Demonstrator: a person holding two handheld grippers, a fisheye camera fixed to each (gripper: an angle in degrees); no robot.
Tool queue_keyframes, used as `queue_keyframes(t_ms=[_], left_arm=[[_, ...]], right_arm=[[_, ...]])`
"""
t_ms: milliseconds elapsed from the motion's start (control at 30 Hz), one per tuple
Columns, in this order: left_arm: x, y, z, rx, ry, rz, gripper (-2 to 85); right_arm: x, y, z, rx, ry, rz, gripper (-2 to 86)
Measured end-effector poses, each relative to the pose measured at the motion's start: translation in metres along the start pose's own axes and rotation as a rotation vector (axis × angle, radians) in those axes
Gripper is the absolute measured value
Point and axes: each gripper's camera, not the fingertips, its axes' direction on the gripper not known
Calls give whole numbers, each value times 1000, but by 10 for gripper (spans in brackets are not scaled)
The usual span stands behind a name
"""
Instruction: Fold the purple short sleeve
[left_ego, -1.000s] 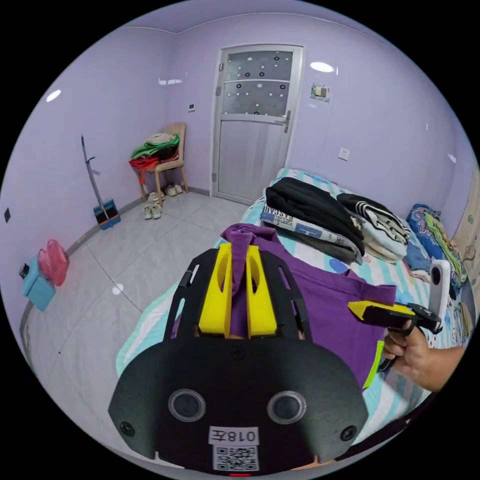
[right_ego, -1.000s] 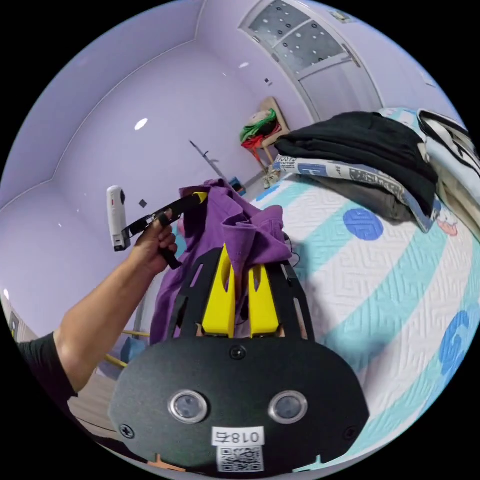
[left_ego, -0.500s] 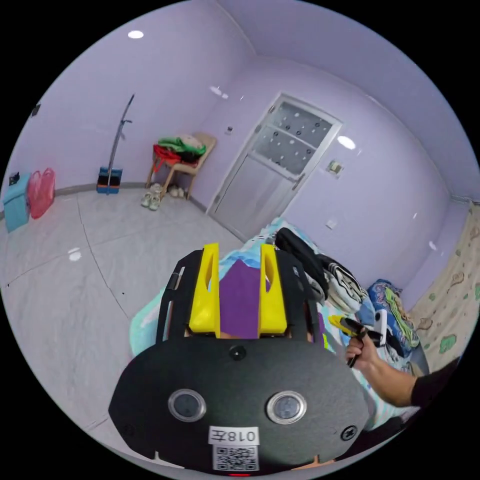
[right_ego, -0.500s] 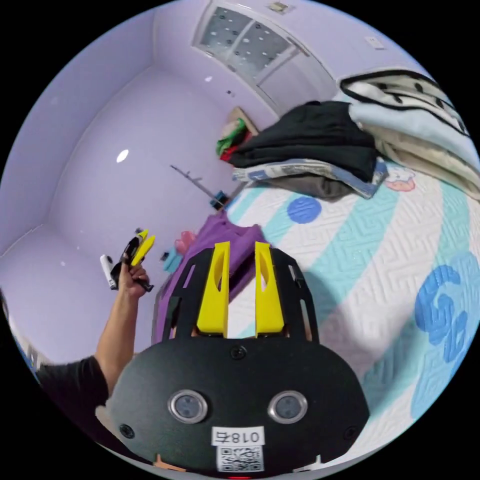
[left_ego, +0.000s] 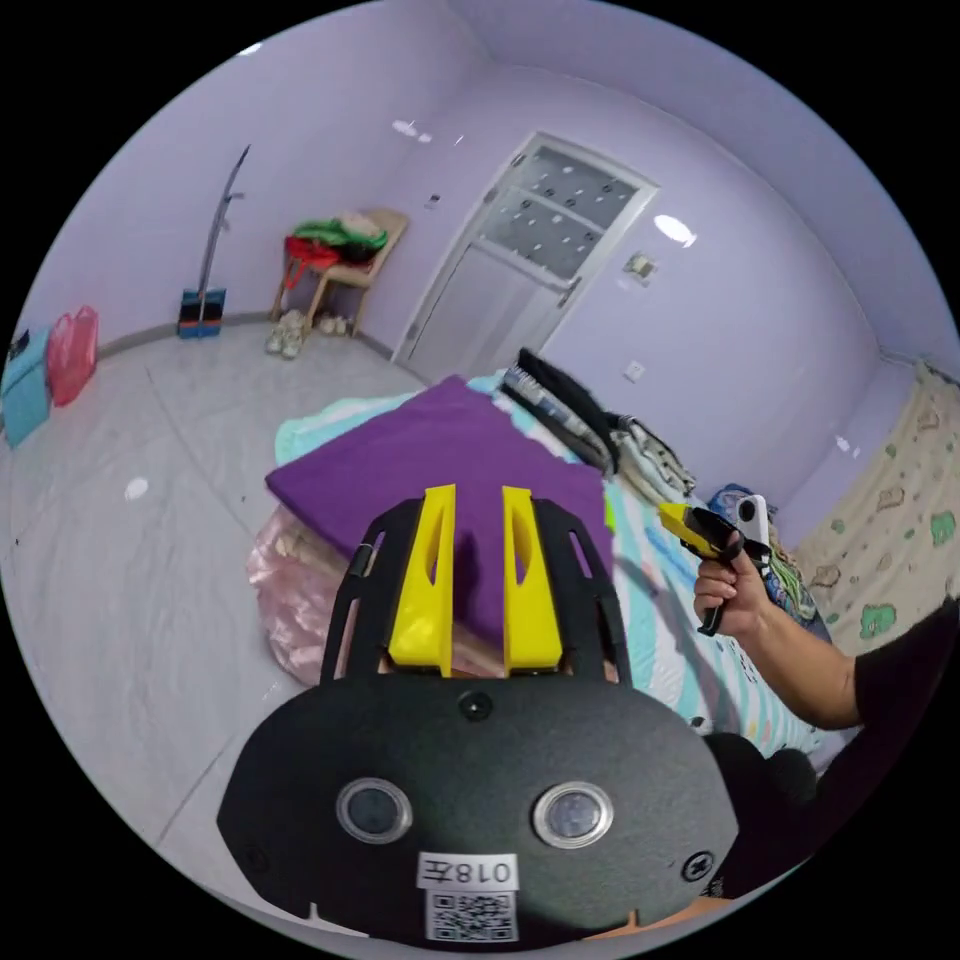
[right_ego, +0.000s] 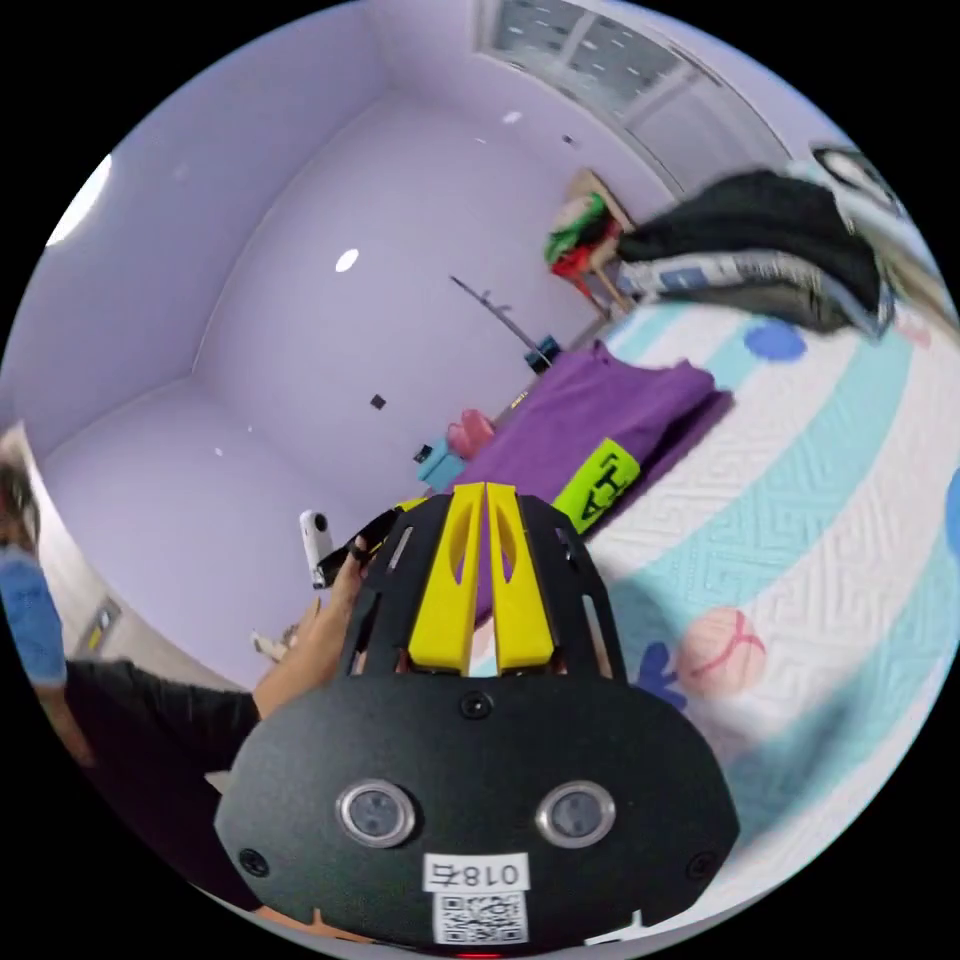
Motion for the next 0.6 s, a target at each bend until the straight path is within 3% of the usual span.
queue_keyframes(t_ms=[67,133,233,400,600], left_arm=[[44,3,-18,71,48,103,89],[96,14,-30,125,100,209,92],[190,44,-28,165,240,342,92],[348,88,41,-88,377,510,74],[454,102,140,-480,232,695,61]], right_arm=[[-37,17,-28,-6,112,-143,0],[-75,59,-58,-45,389,-285,-1],[-88,128,-91,-107,729,-272,-2],[-90,235,-142,-116,1043,-137,-2],[-75,298,-156,-197,1035,-62,-3]])
